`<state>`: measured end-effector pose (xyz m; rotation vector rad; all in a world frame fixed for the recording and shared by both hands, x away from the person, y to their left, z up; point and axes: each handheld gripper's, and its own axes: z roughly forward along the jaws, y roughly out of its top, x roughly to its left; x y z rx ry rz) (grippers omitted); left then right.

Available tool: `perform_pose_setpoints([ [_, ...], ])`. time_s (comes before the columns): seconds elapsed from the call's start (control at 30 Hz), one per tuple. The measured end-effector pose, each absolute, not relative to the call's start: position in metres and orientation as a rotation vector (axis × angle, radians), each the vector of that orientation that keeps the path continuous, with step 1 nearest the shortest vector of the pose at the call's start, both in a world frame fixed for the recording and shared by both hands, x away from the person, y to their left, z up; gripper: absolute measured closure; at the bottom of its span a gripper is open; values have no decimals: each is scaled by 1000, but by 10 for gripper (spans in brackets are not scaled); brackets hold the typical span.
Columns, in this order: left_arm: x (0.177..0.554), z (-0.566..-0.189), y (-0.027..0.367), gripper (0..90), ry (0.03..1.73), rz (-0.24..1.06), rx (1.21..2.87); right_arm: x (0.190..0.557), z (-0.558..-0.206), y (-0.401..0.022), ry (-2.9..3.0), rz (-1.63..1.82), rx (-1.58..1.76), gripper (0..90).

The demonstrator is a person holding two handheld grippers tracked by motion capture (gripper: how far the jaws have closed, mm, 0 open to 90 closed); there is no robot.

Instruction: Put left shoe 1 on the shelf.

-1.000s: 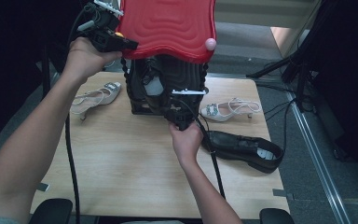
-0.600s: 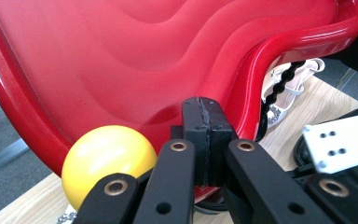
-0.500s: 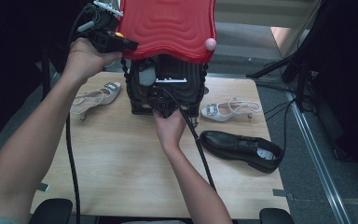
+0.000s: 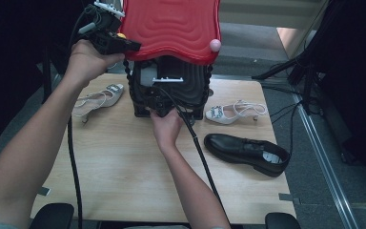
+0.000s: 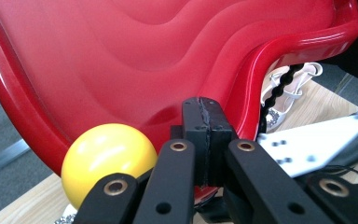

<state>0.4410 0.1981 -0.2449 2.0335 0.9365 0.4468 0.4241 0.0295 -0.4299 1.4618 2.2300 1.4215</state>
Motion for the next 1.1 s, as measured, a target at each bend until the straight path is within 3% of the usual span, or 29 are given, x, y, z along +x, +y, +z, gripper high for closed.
perform_pose_setpoints([
  [0.27,444,-242,197,900,994,414,2028,403,-420,14,2260,1432,1411,865],
  [0.37,442,-235,201,803,1002,351,1988,392,-422,3,2294,1438,1392,856],
  [0.7,410,-228,203,563,975,348,2008,376,-426,-31,2323,1409,1356,809],
  [1.1,387,-261,211,451,992,223,2020,370,-441,-73,2353,1402,1384,705],
])
